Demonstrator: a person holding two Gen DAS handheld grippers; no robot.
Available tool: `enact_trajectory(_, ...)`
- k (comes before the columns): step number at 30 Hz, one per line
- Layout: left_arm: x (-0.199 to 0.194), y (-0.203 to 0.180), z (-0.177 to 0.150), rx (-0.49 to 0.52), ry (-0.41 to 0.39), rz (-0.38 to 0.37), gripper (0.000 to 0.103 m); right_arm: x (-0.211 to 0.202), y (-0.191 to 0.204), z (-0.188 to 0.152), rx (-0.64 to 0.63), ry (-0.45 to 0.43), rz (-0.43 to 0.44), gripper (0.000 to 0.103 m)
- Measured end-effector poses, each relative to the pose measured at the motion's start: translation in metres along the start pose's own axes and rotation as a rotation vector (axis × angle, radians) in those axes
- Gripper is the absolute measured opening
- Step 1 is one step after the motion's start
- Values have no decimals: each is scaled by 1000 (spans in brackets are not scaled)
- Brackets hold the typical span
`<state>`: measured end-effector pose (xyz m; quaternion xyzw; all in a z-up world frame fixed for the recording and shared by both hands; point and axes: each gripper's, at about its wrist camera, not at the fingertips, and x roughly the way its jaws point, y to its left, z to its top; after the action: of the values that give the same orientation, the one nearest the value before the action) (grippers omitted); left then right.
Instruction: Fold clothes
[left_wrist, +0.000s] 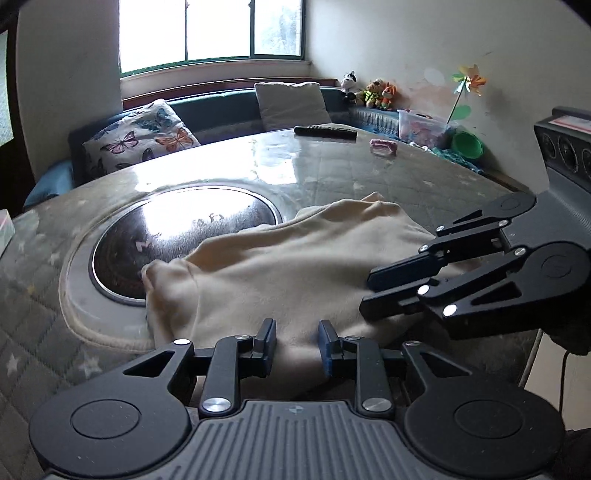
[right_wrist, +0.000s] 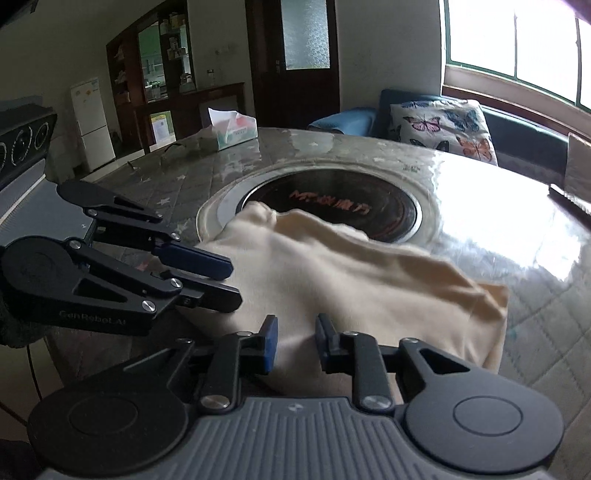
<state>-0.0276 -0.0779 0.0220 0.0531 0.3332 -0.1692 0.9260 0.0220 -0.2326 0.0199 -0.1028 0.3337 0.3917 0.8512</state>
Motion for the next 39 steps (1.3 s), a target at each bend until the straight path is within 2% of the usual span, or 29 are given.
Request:
enact_trajectory(8,-11,10,-2,-28,-15,26,29,-15,2,-5,-4,-34,-11,24)
enact_trajectory(15,-17,22,-7,-73,-14,43,29,-24,-8,-17,34,-22,-5,25)
enact_trajectory(17,-16,27,-9,-90,-5,44,29,-31,-10,-18,36,-30,-9,29)
enact_trajectory(29,-17,33,-11,-105,-3,38,31,-49,-48,-35,155,-3,-61,29)
enact_trajectory(35,-16,32,-9,-103,-1,36,31,-56,-49,-26,152,-45,-95,30)
enact_trajectory(39,-16,33,-10,-105,0,35,32,-45,-54,-18,160,-57,-98,30)
